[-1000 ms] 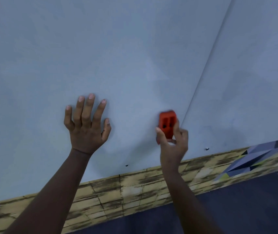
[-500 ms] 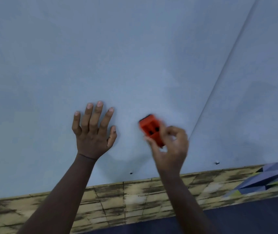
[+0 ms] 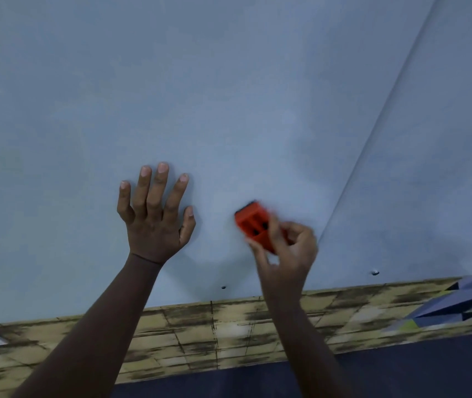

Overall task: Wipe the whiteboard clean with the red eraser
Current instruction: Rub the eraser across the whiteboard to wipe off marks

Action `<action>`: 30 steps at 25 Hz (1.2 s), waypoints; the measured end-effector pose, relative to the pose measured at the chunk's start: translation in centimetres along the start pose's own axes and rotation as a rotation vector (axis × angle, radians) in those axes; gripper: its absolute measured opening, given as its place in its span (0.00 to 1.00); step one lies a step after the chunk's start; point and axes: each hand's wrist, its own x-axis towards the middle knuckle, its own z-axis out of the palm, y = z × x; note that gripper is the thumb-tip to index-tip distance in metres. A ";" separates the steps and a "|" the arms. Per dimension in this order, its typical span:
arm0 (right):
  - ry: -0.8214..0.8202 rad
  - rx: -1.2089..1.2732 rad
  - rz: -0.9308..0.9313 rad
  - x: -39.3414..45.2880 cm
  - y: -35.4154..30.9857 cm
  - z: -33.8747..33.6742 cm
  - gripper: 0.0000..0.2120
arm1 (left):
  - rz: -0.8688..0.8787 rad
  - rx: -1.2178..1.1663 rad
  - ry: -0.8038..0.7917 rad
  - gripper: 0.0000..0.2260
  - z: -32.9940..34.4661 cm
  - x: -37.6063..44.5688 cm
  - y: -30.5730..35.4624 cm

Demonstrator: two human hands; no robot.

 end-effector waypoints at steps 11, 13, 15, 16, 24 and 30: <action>0.129 0.092 0.235 -1.9 0.6 0.6 0.32 | -0.029 0.000 -0.083 0.30 -0.4 0.0 0.1; 0.209 0.182 0.244 0.9 -2.2 0.3 0.33 | -0.045 -0.018 -0.129 0.29 -1.1 0.4 0.1; 0.235 0.158 0.191 3.0 -5.0 0.3 0.32 | -0.010 -0.057 -0.212 0.29 -2.3 0.6 -0.3; 0.229 0.120 0.161 3.3 -6.4 0.7 0.33 | 0.041 -0.066 -0.263 0.30 -3.2 0.4 -1.0; -0.323 -0.203 -0.086 -10.8 -18.9 10.1 0.34 | -0.108 0.080 -0.543 0.38 -15.6 -3.8 -19.2; -0.205 0.088 0.346 -13.2 -28.8 10.0 0.32 | -0.218 0.103 -0.653 0.40 -28.6 -6.1 -35.6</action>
